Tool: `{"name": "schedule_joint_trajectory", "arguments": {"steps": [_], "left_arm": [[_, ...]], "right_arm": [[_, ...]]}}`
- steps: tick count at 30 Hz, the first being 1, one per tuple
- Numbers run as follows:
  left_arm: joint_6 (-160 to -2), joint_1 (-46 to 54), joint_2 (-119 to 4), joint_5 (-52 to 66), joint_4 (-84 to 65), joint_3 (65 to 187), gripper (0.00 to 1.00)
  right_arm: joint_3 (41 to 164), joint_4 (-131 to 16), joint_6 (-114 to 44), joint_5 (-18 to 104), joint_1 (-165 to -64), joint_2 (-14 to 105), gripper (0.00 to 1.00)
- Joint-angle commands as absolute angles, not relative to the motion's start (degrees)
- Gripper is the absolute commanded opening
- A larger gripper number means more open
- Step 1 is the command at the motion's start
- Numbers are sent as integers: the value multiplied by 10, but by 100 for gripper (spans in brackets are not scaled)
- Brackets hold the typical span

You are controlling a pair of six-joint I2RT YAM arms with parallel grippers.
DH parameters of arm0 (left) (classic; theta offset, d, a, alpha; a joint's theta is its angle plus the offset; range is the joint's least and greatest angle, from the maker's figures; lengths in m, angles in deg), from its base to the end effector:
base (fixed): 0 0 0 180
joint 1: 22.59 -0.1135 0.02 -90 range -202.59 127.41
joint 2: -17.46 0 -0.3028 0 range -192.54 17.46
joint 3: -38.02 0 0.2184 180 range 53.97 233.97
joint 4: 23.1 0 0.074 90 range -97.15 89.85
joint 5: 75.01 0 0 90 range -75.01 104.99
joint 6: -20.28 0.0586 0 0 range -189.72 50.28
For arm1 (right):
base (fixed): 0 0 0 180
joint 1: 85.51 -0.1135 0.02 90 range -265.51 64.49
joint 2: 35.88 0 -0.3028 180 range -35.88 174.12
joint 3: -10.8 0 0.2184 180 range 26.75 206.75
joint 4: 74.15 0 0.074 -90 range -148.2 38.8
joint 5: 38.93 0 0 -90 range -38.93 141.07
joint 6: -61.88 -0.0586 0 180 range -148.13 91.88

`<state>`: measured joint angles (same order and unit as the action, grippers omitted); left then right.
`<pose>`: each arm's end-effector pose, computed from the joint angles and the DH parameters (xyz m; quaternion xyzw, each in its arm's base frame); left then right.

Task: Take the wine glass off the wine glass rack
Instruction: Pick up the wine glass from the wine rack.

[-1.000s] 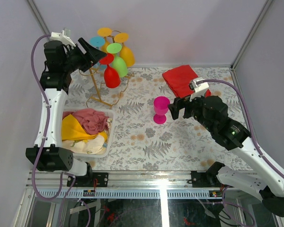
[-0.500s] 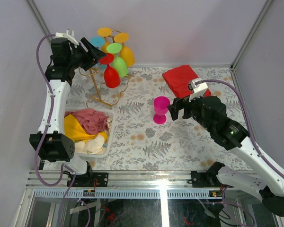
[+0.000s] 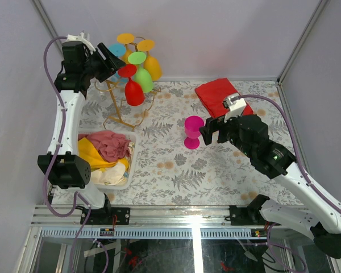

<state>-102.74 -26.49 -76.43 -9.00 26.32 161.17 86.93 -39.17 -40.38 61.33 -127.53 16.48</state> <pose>0.3516 0.0001 0.4784 -0.1411 0.7984 -0.3057 0.4991 0.1289 0.1021 0.4157 -0.1428 0.7585 0.2269 0.5940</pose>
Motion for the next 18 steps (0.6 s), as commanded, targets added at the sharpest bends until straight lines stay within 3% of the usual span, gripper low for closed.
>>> {"name": "schedule_joint_trajectory", "arguments": {"steps": [1, 11, 18], "left_arm": [[-996, -265, -777, -75, 286, 1634, 62], [-995, -260, -791, -95, 278, 1614, 61], [-1005, -260, -796, -115, 271, 1604, 54]], "right_arm": [[876, -412, -410, 606, -1279, 166, 99], [871, -419, -420, 610, -1279, 163, 99], [873, -416, -422, 606, -1279, 172, 99]]}}
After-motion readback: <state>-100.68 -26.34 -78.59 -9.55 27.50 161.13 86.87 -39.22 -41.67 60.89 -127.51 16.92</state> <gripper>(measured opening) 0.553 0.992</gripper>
